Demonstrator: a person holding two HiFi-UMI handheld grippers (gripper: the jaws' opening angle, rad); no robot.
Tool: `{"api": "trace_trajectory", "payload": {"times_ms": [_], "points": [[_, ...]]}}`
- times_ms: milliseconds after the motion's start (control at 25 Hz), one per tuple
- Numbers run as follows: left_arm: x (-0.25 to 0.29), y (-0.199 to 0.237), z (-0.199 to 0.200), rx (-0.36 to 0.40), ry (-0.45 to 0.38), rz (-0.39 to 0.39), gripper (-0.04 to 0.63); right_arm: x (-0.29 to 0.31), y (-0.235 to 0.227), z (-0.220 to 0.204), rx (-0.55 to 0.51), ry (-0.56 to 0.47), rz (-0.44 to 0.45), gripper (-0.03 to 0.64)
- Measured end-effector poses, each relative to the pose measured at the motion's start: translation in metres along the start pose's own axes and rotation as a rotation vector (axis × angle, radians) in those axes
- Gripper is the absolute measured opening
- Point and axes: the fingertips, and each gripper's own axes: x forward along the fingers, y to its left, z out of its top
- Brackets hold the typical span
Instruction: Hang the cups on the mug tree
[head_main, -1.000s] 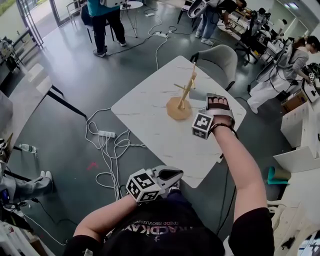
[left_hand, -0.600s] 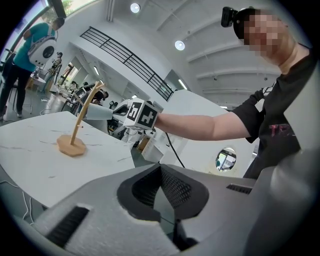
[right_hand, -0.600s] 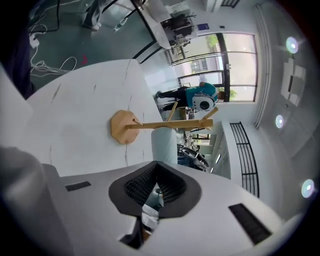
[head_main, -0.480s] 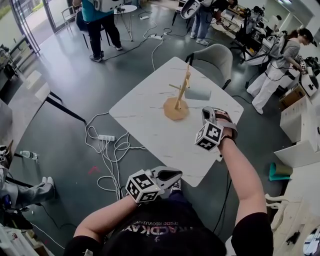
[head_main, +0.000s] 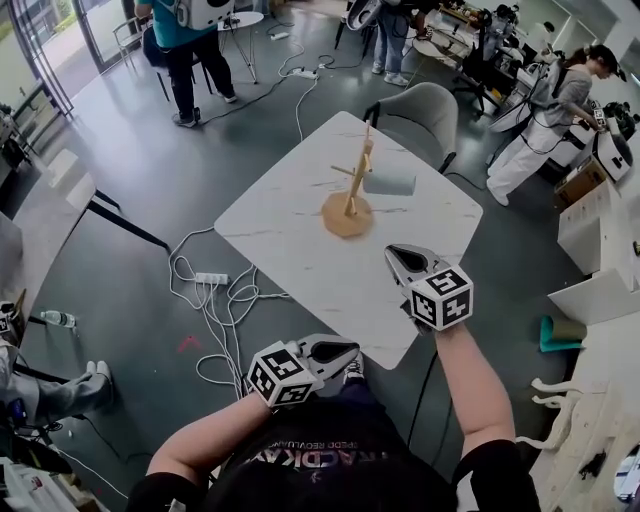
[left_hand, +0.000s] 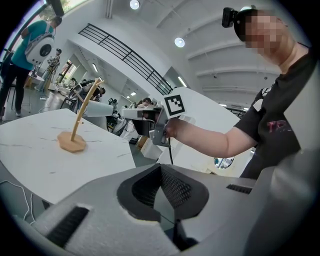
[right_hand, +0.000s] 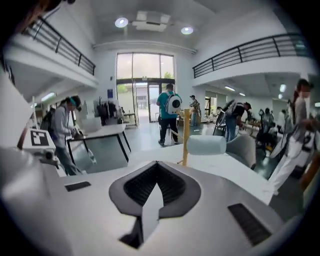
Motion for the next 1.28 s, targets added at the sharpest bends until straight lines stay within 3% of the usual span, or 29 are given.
{"api": "trace_trajectory", "payload": {"times_ms": [240,640,840,1280], "points": [[-0.011,0.004,-0.011,-0.007,0.007,0.020,-0.003,-0.027,0.042,-0.017,0.256,-0.118,0.109,0.011],[-0.034,0.014,-0.025,-0.045,0.011,0.071,-0.003,-0.037,0.128,-0.073,0.425,-0.093,0.238,0.011],[-0.040,0.012,-0.027,-0.041,0.020,0.074,-0.003,-0.043,0.168,-0.091,0.465,-0.076,0.288,0.011],[-0.047,0.000,-0.029,-0.031,0.004,0.074,-0.003,-0.063,0.191,-0.106,0.487,-0.090,0.272,0.011]]}}
